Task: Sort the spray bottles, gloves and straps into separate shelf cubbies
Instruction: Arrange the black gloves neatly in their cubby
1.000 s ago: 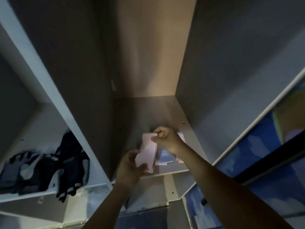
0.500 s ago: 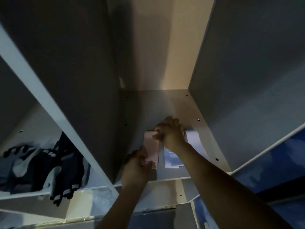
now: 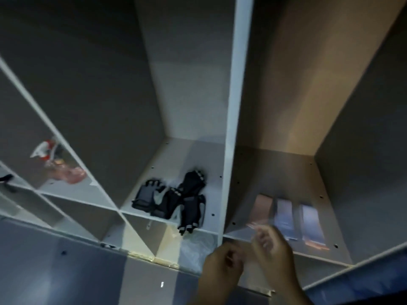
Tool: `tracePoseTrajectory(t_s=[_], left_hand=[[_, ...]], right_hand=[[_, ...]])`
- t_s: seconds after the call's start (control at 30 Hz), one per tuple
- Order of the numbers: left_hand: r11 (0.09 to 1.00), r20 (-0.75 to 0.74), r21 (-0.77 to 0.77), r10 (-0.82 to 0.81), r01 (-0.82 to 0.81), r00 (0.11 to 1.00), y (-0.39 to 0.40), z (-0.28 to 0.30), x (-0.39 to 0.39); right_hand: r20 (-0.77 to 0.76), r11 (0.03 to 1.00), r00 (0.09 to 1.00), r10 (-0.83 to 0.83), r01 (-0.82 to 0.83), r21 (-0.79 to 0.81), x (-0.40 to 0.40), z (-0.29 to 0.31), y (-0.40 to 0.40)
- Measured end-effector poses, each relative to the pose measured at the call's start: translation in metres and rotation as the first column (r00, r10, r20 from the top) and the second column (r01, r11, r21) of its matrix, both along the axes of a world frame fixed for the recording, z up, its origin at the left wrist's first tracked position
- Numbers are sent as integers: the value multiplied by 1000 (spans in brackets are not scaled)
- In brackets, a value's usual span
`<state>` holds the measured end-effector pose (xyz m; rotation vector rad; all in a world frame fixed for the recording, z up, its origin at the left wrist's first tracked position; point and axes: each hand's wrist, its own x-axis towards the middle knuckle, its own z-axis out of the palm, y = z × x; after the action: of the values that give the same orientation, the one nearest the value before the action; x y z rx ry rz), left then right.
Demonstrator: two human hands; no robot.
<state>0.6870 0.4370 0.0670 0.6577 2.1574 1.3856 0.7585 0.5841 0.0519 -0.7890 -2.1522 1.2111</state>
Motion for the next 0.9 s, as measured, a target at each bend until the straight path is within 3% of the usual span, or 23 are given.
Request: tracePoseTrajectory(t_s=[0.13, 0.3, 0.57, 0.8, 0.9], left_hand=[[996, -59, -10, 85, -86, 995, -65, 20, -38], [986, -176, -1, 163, -166, 971, -113, 26, -110], [970, -192, -106, 195, -218, 962, -156, -27, -217], [993, -27, -86, 81, -83, 996, -119, -77, -228], [996, -39, -81, 36, -39, 999, -103, -89, -236]], right_hand=[[38, 983, 990, 133, -127, -129, -18, 13, -67], [74, 969, 968, 238, -232, -86, -79, 37, -103], [336, 998, 942, 7, 14, -60, -155, -34, -117], [510, 978, 834, -209, 178, 110, -213, -85, -114], [557, 964, 788, -262, 185, 191, -234, -84, -103]])
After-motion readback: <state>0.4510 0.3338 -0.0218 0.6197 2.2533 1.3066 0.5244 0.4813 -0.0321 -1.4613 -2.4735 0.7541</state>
